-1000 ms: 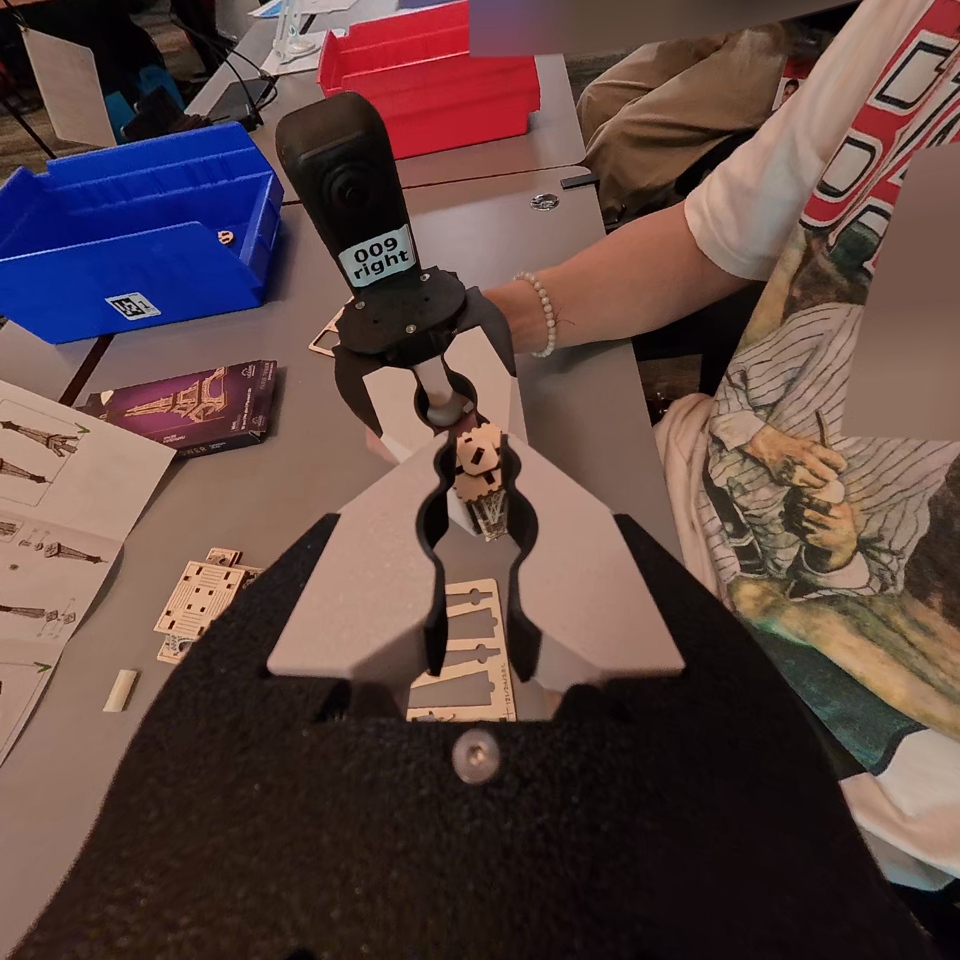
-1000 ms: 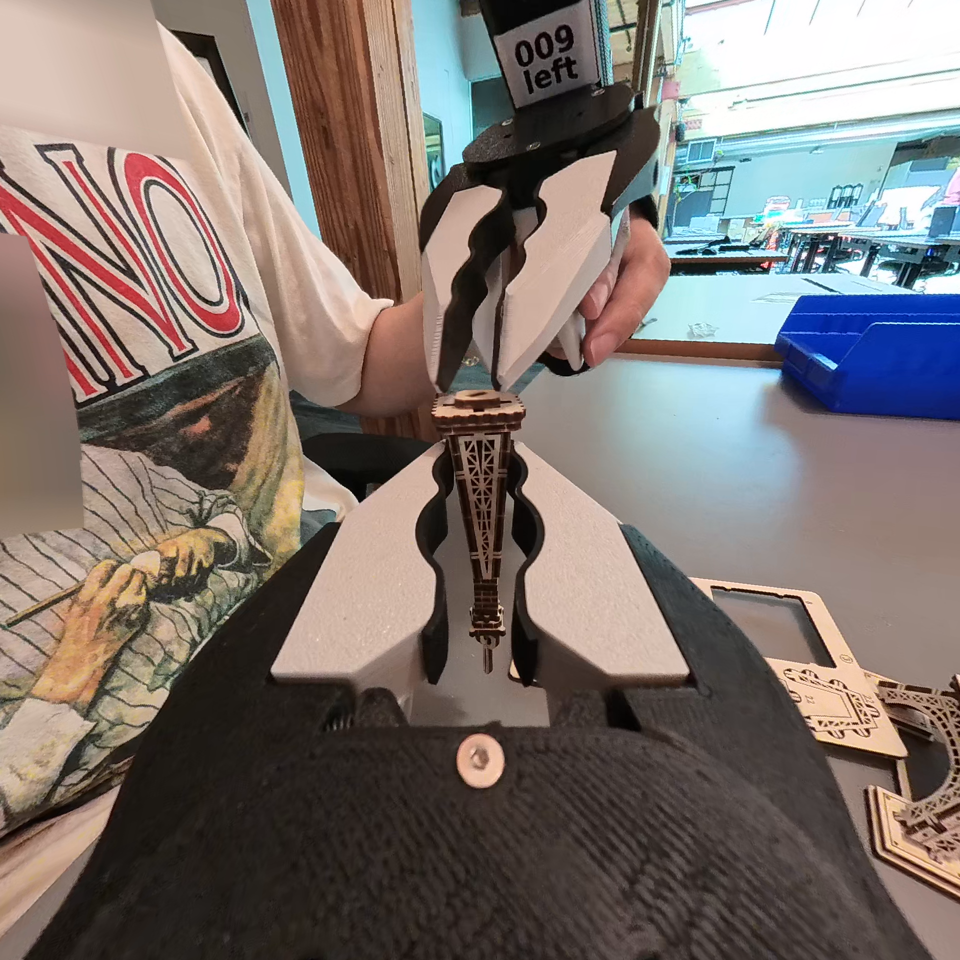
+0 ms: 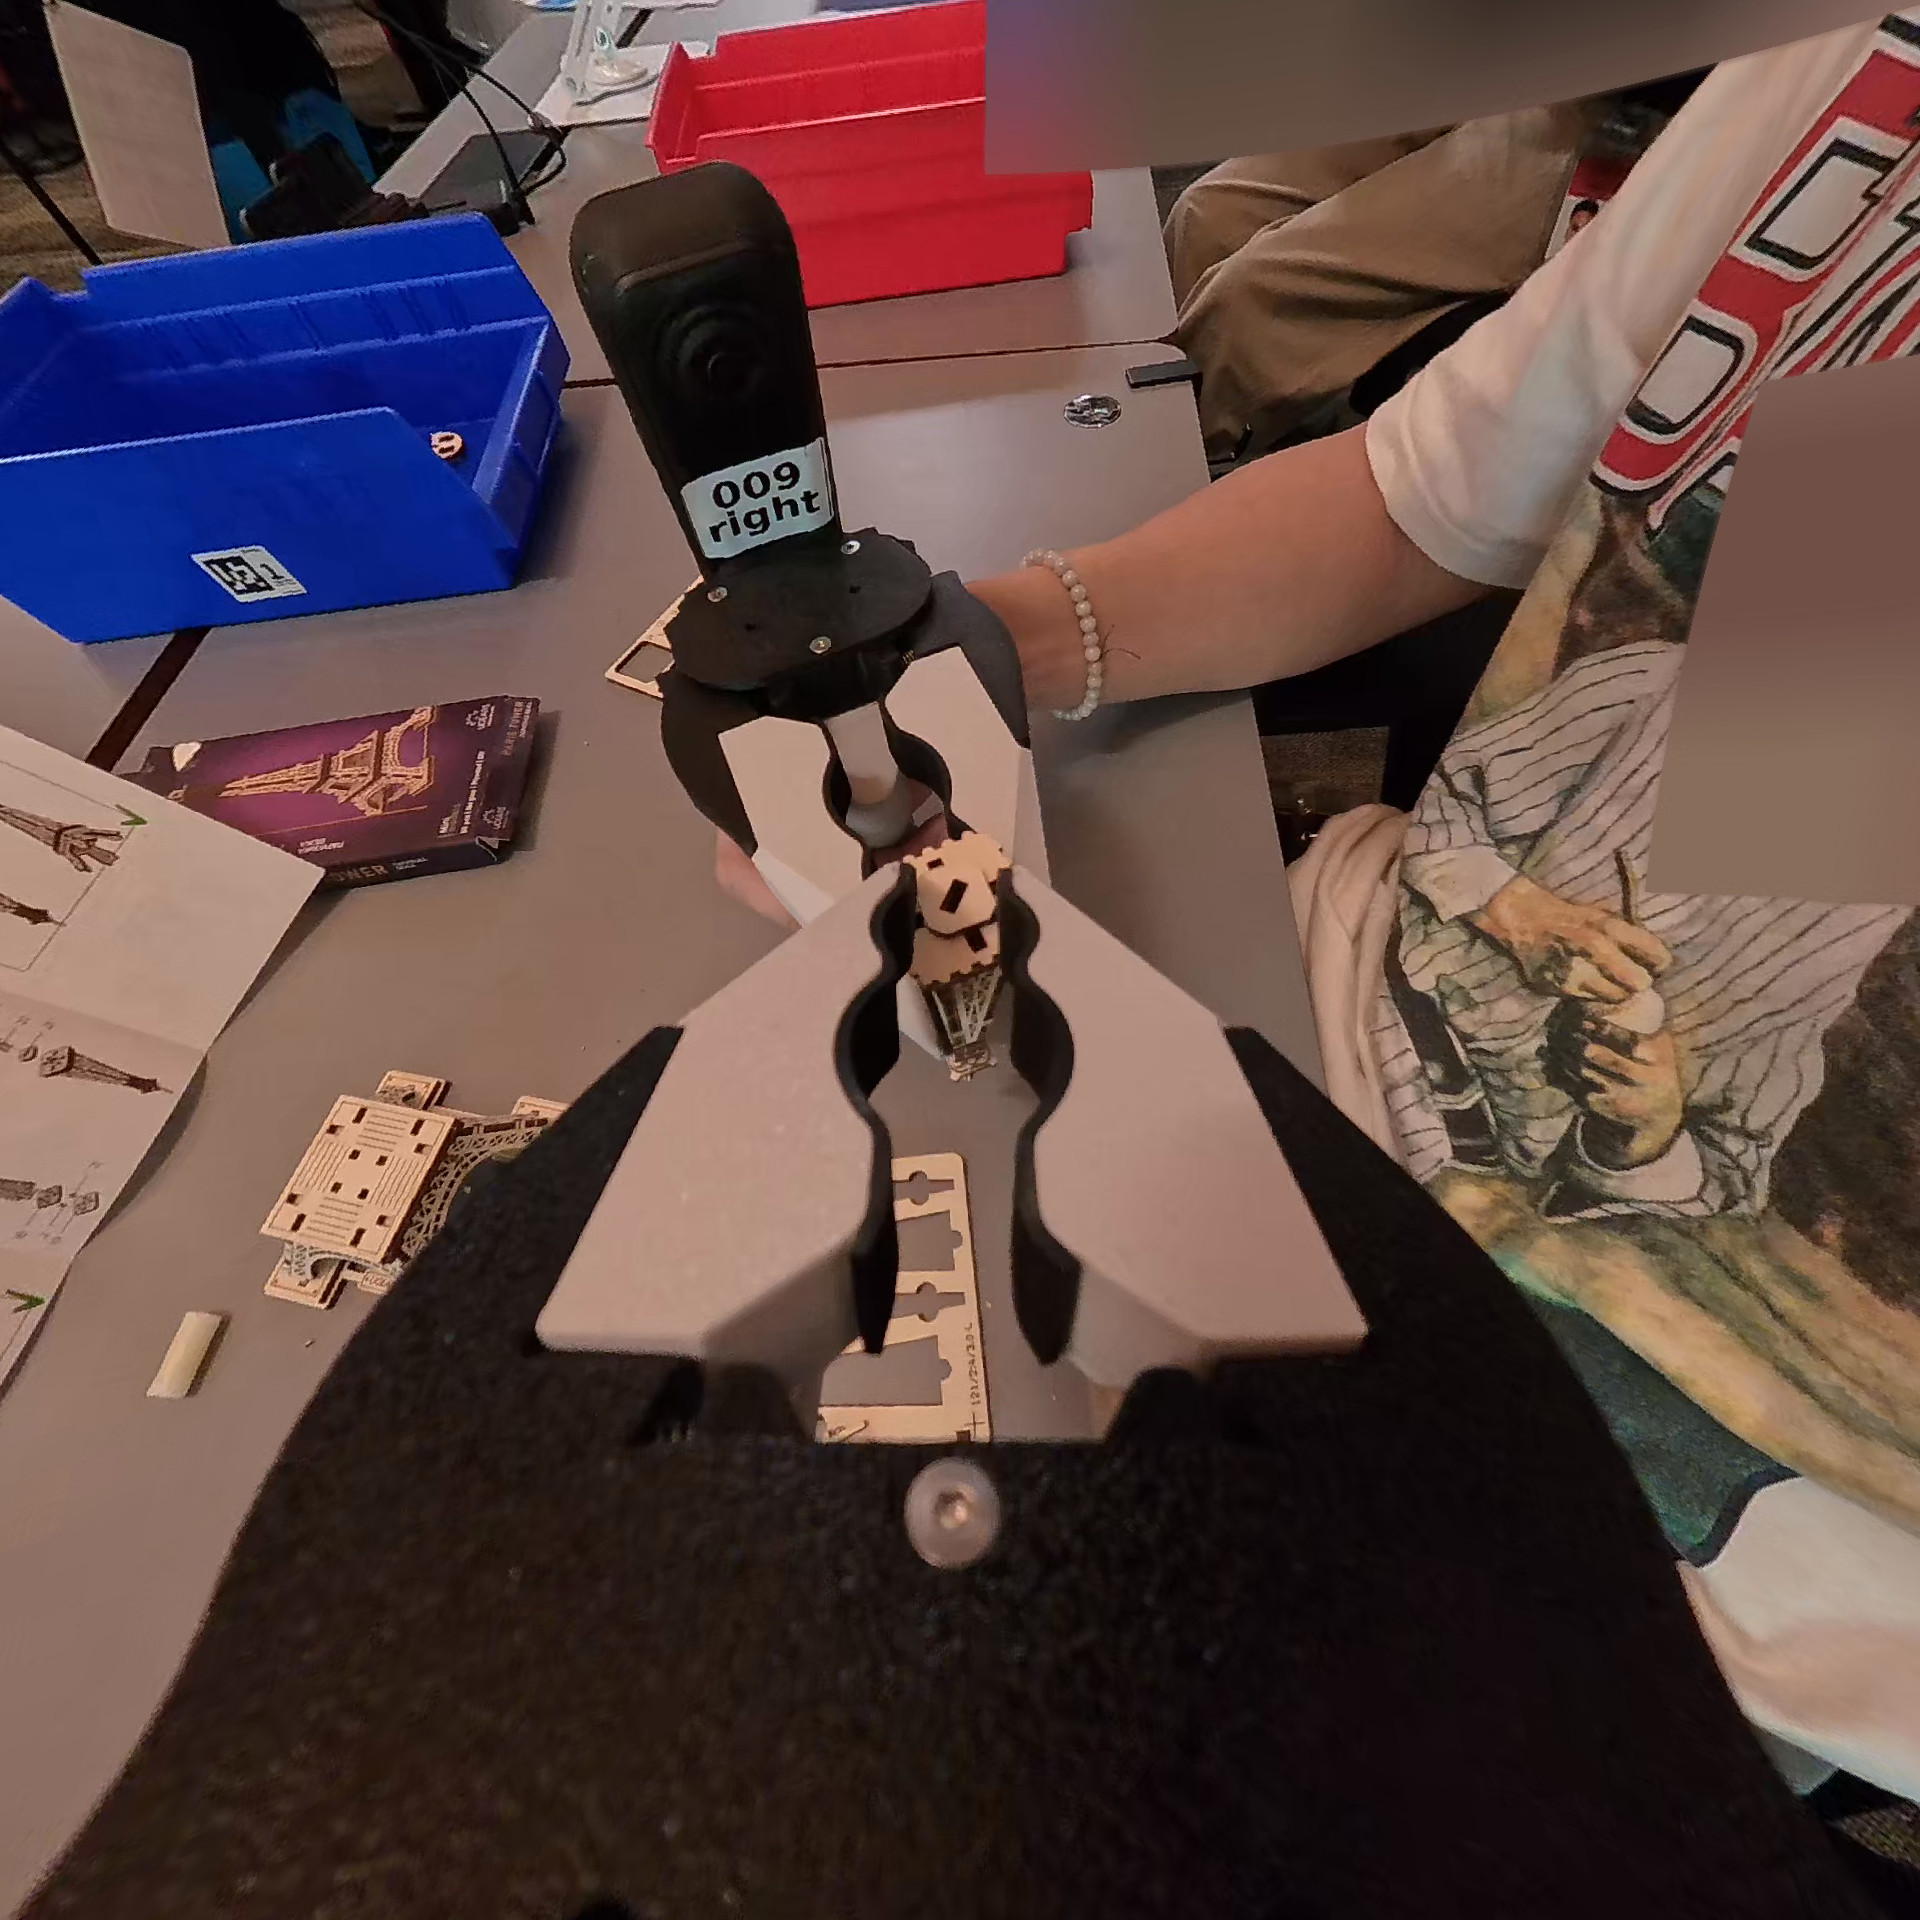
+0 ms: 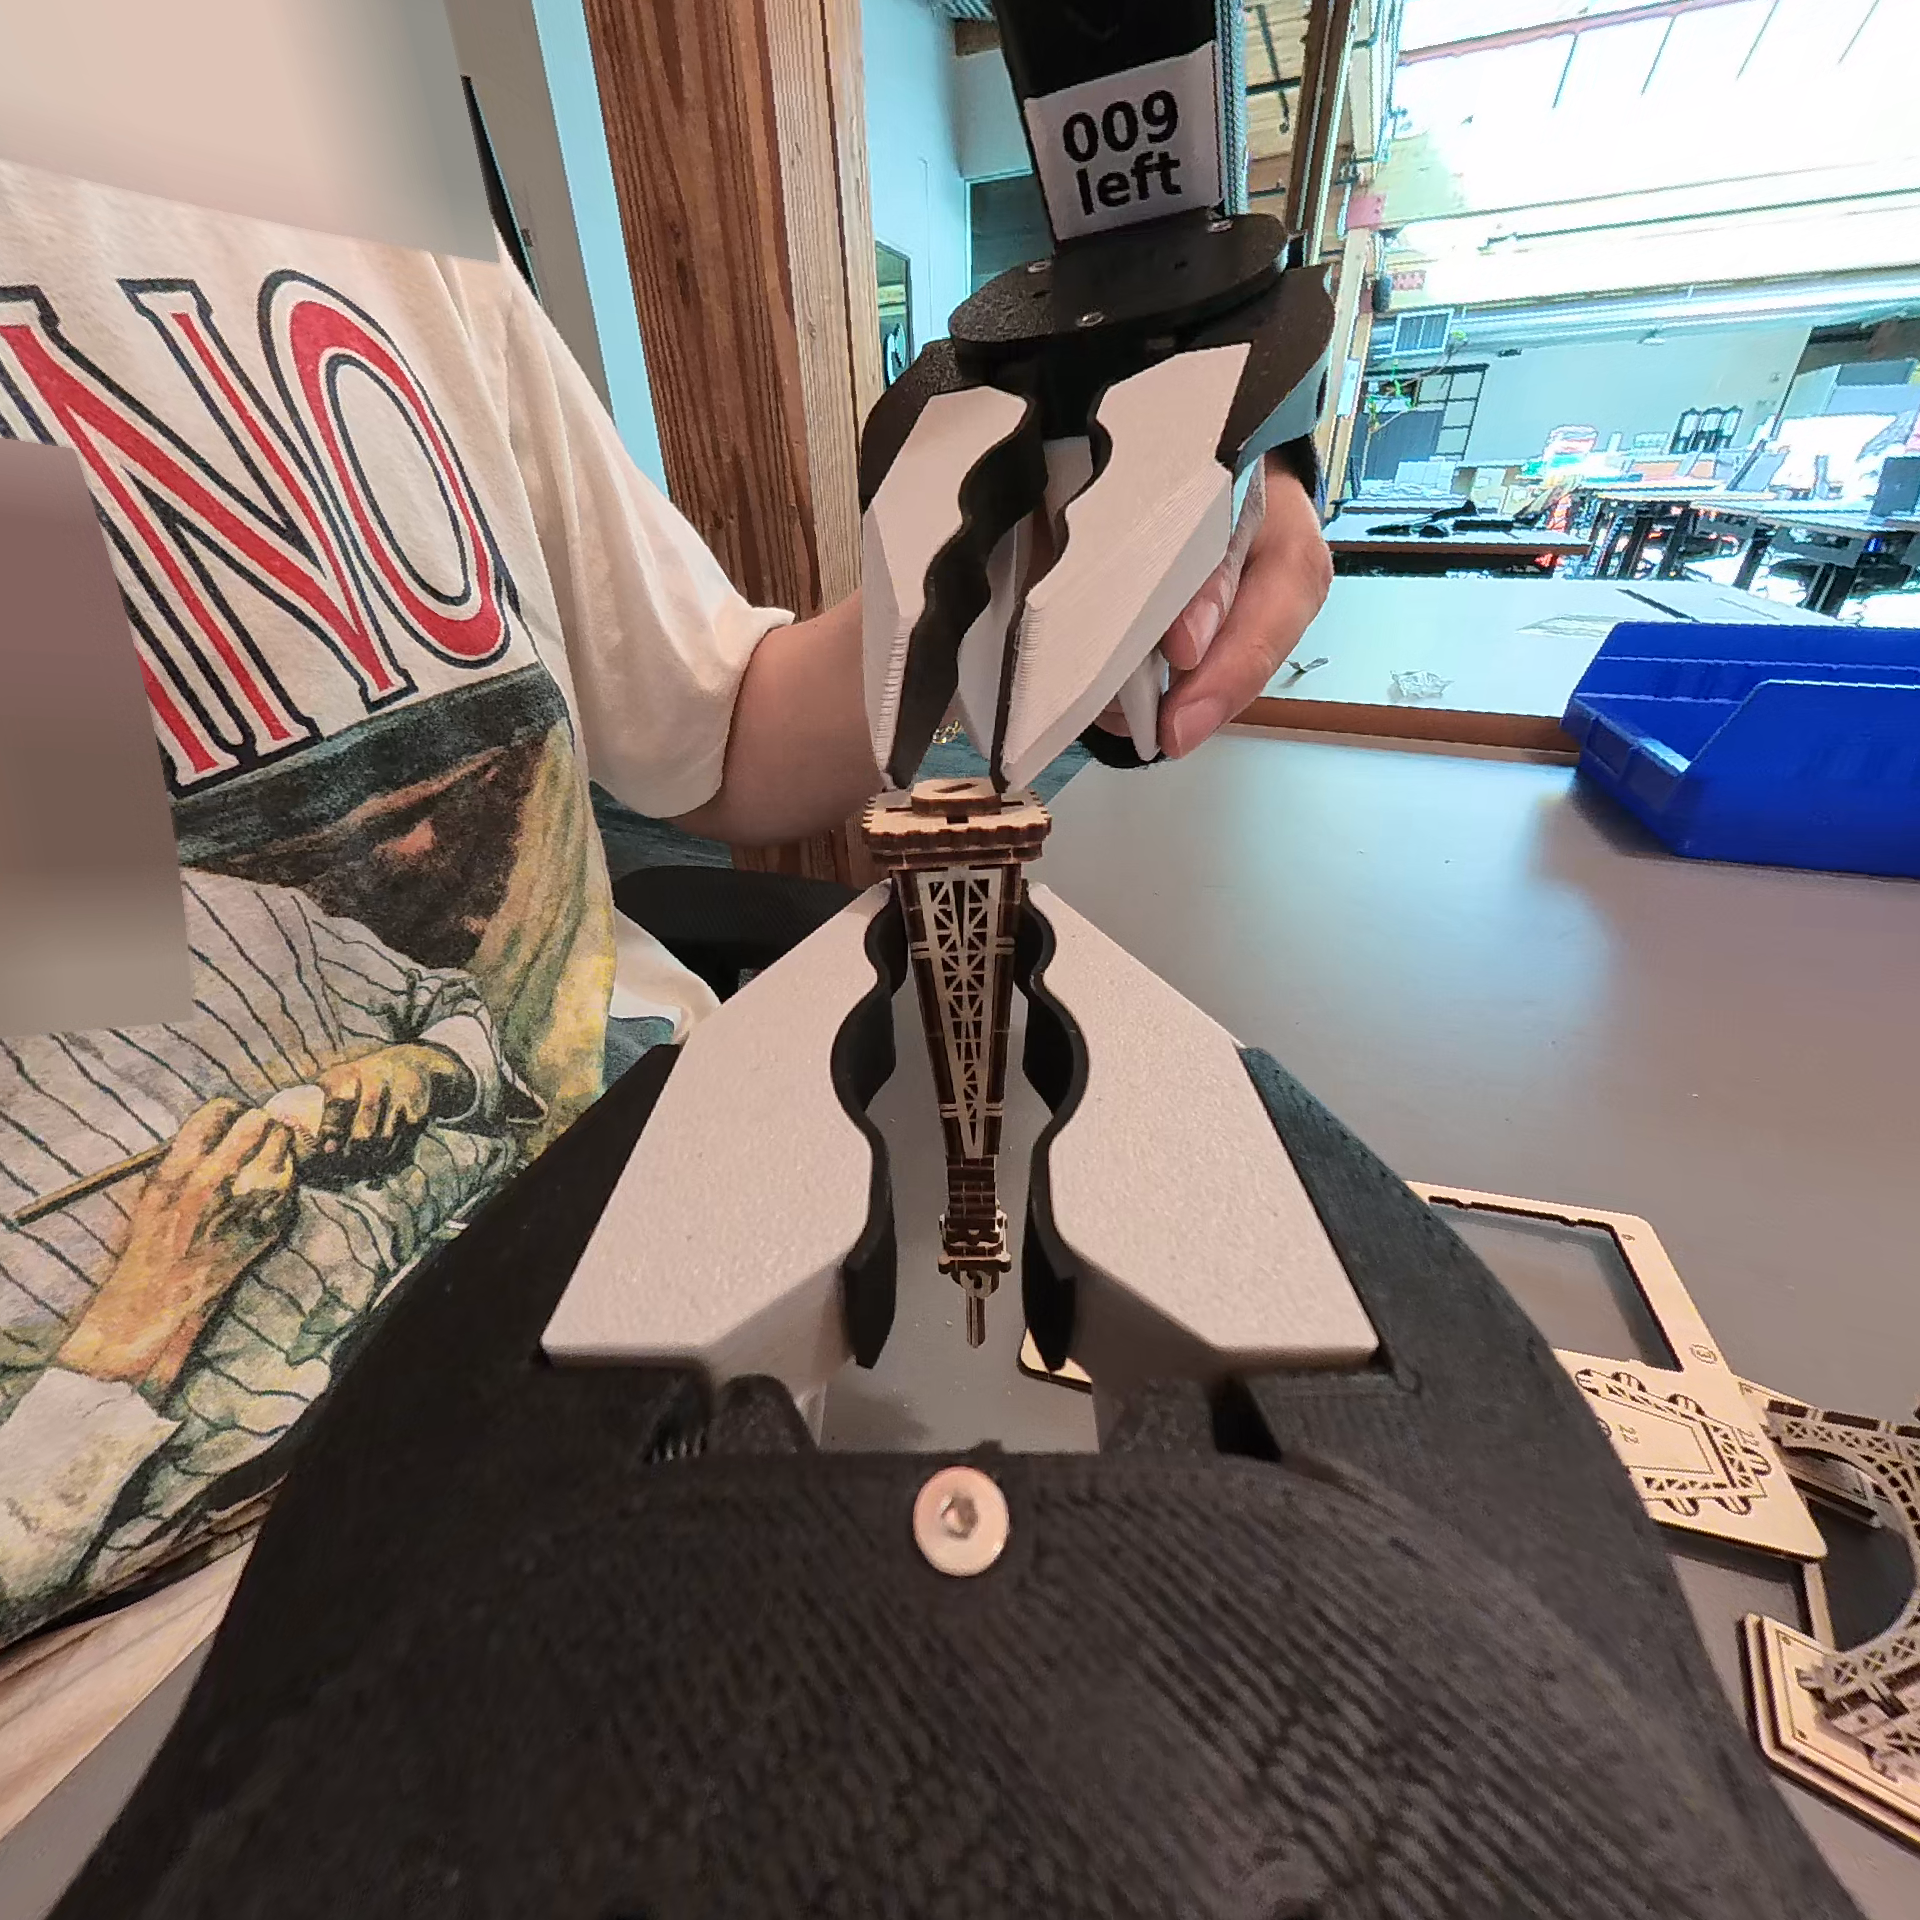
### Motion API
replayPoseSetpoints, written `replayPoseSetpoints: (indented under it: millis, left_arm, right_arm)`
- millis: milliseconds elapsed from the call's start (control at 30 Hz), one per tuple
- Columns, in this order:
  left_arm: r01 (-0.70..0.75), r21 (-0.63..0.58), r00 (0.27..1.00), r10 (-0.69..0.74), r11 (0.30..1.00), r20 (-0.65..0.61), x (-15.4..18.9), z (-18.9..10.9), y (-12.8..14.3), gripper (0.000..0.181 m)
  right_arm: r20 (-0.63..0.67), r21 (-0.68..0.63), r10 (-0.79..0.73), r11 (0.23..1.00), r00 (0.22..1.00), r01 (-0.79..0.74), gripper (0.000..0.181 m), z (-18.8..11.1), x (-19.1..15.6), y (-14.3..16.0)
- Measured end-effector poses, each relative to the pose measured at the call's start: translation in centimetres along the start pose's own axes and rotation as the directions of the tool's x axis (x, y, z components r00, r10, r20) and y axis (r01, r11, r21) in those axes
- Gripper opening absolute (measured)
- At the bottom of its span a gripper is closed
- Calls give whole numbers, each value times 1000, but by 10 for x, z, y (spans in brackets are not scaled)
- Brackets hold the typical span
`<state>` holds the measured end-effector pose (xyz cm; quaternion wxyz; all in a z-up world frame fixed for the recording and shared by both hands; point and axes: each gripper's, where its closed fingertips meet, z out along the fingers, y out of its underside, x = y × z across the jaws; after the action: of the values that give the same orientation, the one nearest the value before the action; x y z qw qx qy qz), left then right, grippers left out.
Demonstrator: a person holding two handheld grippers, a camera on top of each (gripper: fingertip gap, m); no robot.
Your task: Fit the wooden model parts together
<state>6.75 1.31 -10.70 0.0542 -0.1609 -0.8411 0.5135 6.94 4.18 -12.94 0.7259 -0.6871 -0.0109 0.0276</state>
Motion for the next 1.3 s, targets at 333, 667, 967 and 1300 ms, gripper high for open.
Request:
replayPoseSetpoints:
  millis: [333,667,967,1300]
  left_arm:
    - [-4,8,1000,4,1000,12,-1,-1,-1,15]
    - [140,-21,969,-133,990,208,-48,-34,40,14]
    - [430,-295,902,-389,853,189,-58,-34,152,9]
    - [468,-385,883,-404,795,238,-44,-22,176,8]
  right_arm:
    - [1,7,-2,1000,1000,2,17,0,0,-1]
    - [-21,-11,-6,1000,1000,6,17,-6,7,4]
    - [-117,-24,14,1000,993,-17,17,-17,15,6]
    - [-195,30,32,999,980,-27,17,-36,24,4]
